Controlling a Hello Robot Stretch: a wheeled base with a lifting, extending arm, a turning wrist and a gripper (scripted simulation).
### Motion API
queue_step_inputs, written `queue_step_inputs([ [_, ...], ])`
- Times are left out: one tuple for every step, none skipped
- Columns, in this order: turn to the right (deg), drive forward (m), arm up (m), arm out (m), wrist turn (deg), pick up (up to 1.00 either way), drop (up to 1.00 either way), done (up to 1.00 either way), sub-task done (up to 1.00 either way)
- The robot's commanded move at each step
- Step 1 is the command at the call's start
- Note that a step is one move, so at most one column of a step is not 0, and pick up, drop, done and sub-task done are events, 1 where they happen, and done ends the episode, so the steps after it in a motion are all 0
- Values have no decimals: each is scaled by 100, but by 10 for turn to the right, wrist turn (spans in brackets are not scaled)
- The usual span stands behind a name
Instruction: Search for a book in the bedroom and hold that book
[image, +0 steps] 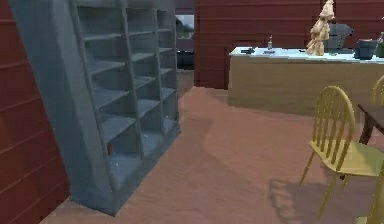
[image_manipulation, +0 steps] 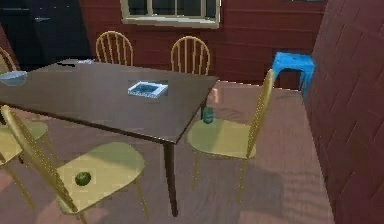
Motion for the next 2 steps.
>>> queue_step_inputs([
  [0, 45, 0, 0, 0, 0, 0, 0, 0],
  [90, 0, 0, 0, 0, 0, 0, 0, 0],
])
